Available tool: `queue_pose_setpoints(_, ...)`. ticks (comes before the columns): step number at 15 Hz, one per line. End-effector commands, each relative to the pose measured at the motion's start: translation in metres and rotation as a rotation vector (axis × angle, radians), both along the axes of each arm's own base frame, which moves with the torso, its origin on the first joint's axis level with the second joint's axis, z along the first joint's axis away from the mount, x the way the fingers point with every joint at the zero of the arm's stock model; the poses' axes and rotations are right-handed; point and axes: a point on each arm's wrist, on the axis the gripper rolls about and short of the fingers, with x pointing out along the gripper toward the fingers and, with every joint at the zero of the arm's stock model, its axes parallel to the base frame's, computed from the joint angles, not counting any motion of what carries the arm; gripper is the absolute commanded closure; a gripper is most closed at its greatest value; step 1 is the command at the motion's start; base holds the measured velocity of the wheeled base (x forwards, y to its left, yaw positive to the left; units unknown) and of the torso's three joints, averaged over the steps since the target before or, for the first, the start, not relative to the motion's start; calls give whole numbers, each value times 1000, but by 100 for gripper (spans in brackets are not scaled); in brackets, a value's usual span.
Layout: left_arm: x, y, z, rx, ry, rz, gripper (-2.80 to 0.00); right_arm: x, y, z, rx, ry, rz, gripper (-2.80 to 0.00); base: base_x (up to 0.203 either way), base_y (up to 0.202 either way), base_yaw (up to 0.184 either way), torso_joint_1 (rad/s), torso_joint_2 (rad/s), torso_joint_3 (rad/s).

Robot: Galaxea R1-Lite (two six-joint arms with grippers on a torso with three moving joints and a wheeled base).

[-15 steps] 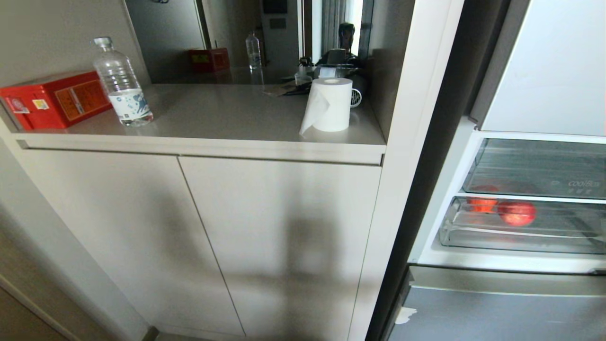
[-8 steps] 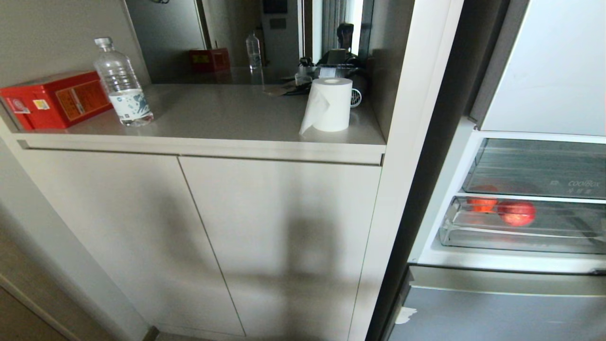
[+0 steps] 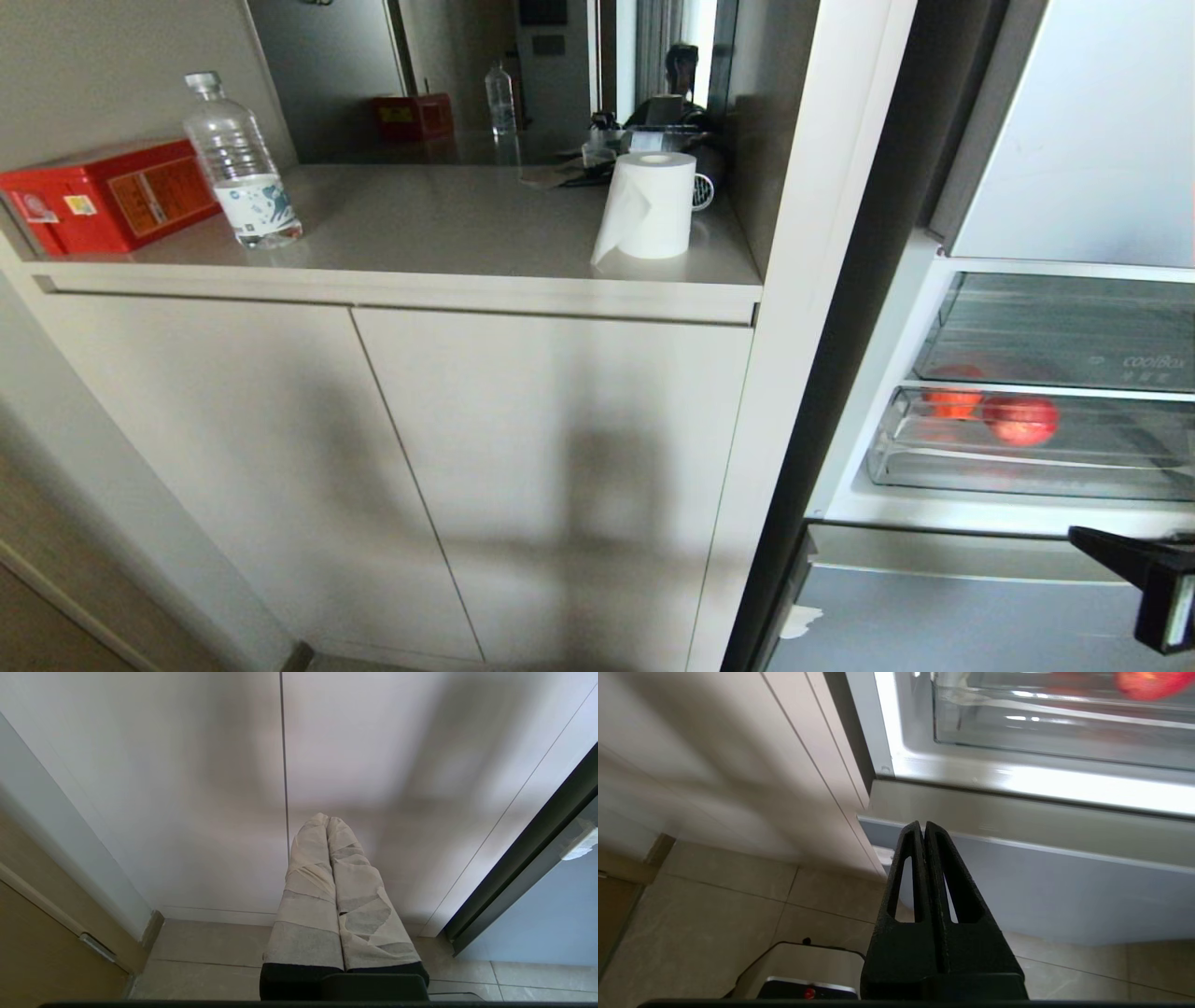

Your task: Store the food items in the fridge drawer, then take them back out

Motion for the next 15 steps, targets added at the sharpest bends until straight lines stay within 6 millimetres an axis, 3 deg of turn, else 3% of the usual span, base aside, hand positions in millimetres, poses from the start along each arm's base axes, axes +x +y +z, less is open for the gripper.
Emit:
queue_pose_setpoints(1, 0, 0, 0, 0, 1, 1, 0, 36, 1, -21, 5, 114, 2, 0, 0, 0, 0, 0, 0, 0)
queue_pose_setpoints(6, 0, 0, 0, 0, 0, 1, 0, 67, 0, -34, 12, 90, -48, 0, 0, 0, 0, 0, 0, 0)
queue_pose_setpoints(15, 0, 0, 0, 0, 1, 1, 0, 83, 0, -42, 12, 44, -50, 0, 0, 0, 0, 0, 0, 0)
